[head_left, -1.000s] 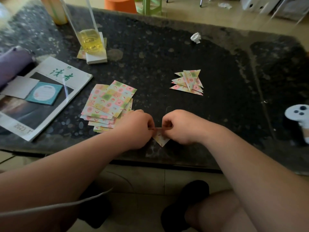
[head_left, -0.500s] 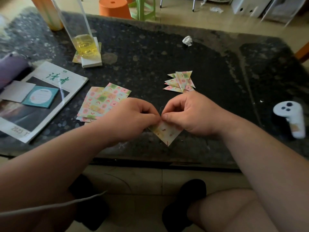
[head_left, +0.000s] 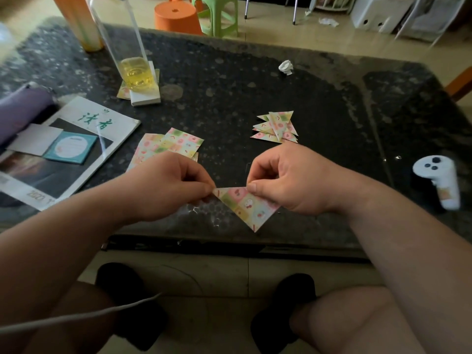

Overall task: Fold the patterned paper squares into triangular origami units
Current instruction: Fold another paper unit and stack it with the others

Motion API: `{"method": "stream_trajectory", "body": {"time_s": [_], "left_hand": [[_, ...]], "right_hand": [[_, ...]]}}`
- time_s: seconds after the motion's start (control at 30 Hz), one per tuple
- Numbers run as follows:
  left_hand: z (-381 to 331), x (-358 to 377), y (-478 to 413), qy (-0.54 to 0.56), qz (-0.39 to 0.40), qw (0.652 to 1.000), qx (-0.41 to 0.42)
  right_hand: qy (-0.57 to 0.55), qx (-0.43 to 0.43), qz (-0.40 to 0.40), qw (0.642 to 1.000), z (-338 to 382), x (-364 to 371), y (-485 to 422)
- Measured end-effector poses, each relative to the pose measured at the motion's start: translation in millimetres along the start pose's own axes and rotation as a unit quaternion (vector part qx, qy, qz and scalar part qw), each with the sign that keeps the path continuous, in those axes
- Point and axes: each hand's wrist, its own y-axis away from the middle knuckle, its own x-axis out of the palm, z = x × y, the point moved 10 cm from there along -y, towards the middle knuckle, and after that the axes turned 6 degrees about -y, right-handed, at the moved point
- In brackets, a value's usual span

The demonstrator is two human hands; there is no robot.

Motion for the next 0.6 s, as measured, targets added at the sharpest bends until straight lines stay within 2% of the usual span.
{"method": "stream_trajectory", "body": {"time_s": [0.07,0.13,0.2,0.27,0.3,0.4,0.47,0.6], "left_hand": [[12,-9,1,-0.097,-0.01,0.995,-0.022],[21,-19,1,-0.14,-0.023,0.989,-0.048],[23,-26,-2,-0.11,-0.05,0.991,-0.054],[13,-21,-3,0.002,-0.058,0.997,-0.044],[5,-12,-4,0.047,-0.036,0.998,-0.033],[-17,17,-7,0.021,0.037,0.999,0.012],[-22,19,-10,0.009,0.035,0.999,0.014],[-20,12,-12,0.056,0.025,0.998,-0.001]], "right_hand": [[0.022,0.008,-0.005,1.0,-4,-3,0],[0.027,0.018,-0.026,0.999,-9,-13,1],[0.021,0.024,-0.033,0.999,-12,-19,2],[0.024,0.026,-0.017,0.999,-10,-13,1],[0.027,0.023,-0.011,0.999,-7,-8,0],[0.033,0.006,-0.014,0.999,0,2,-5],[0.027,0.002,-0.016,1.0,3,2,-5],[0.001,0.003,-0.017,1.0,3,-3,-2]]}}
